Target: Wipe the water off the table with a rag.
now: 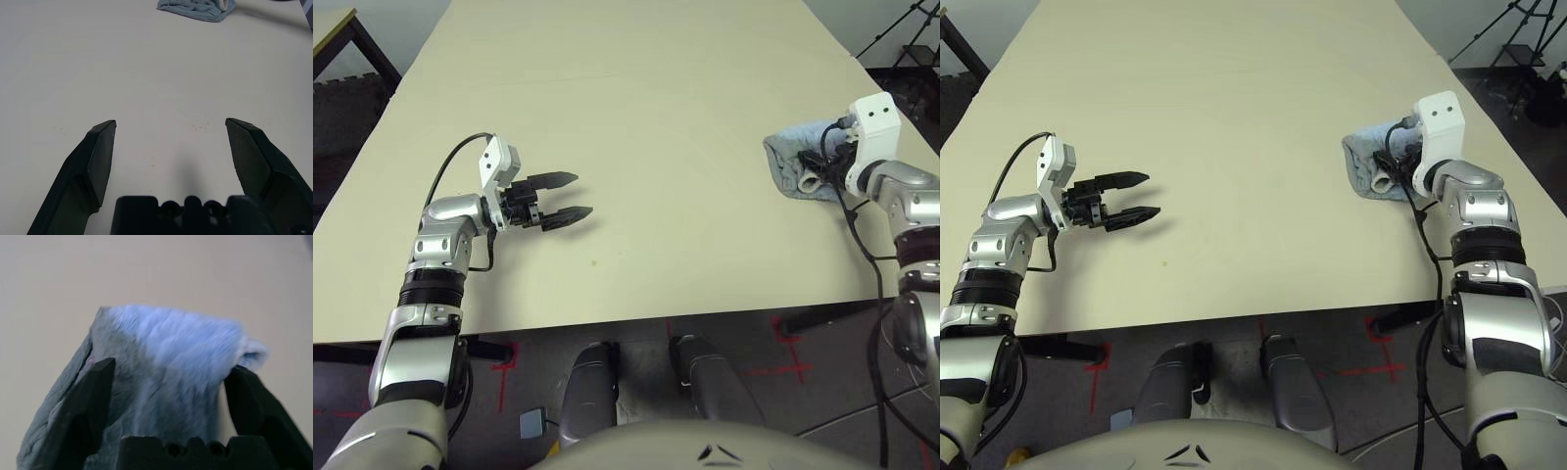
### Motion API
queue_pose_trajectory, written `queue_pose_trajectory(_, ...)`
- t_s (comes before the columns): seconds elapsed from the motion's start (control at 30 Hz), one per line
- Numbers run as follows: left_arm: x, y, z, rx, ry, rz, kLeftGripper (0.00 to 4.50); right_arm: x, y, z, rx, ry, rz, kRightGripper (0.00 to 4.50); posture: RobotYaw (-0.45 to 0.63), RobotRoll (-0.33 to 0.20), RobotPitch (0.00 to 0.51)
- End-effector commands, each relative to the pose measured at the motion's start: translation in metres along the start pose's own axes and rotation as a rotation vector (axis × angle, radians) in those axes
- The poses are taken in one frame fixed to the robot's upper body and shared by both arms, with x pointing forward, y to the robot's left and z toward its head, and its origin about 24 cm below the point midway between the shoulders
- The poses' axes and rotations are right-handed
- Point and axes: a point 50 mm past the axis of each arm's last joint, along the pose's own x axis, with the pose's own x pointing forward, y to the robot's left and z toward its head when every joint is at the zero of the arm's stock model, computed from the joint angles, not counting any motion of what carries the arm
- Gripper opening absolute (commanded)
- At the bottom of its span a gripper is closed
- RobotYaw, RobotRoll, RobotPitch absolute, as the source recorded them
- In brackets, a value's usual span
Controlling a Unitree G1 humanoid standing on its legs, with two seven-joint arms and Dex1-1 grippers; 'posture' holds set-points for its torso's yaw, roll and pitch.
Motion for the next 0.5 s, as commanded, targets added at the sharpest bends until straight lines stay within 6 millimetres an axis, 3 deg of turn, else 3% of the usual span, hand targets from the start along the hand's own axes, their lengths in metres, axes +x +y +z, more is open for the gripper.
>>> queue_pose_trajectory(0.03,-0.004,0.001,-0.002,-0.001,0.014,0.01,4.5,-0.006,-0.009,0.01,-0.071,-0.032,-0.051,4.49,-0.16,0.0,0.147)
queue_pose_trajectory(0.2,-0.005,0.005,0.002,0.009,-0.02,0.052,4.5,-0.01,-0.02,0.022,-0.059,-0.149,-0.176,4.49,-0.17,0.0,0.143)
queue_pose_trajectory(0.5,-0.013,0.024,0.019,0.012,-0.2,0.336,4.5,-0.007,0.005,0.034,0.175,-0.418,-0.012,4.49,-0.13,0.0,0.146)
